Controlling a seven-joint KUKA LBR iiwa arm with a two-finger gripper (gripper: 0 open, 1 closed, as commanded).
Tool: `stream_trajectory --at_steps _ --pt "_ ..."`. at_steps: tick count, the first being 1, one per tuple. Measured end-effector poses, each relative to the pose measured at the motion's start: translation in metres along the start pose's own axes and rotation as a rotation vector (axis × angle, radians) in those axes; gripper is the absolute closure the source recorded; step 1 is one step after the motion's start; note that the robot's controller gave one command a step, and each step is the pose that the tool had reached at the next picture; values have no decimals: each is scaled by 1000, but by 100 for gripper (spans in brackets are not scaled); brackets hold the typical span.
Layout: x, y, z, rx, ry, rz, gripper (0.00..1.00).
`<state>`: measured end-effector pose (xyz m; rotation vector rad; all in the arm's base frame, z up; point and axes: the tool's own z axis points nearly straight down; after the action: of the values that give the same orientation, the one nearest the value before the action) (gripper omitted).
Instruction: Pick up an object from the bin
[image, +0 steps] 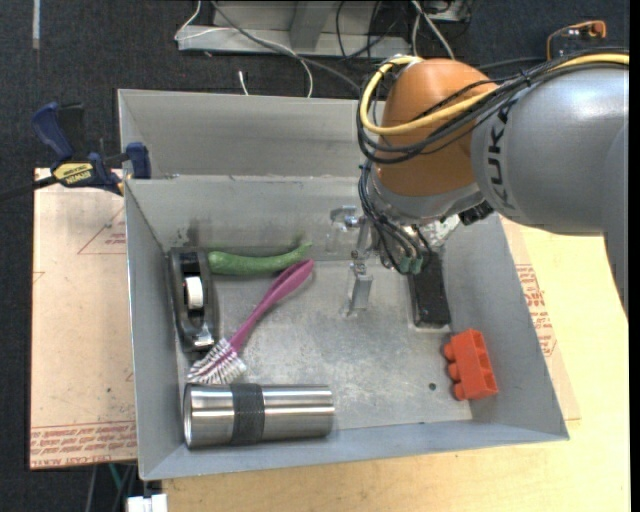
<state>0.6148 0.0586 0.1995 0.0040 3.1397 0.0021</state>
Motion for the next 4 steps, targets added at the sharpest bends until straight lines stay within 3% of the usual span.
stream_trajectory --at_steps 1,2,3,4 --pt "0 0 0 0 0 0 0" --pt "-4 31 70 -2 4 -118 0" --pt "-12 33 69 -1 -11 -101 0" --pt "1 36 73 0 -13 -130 0"
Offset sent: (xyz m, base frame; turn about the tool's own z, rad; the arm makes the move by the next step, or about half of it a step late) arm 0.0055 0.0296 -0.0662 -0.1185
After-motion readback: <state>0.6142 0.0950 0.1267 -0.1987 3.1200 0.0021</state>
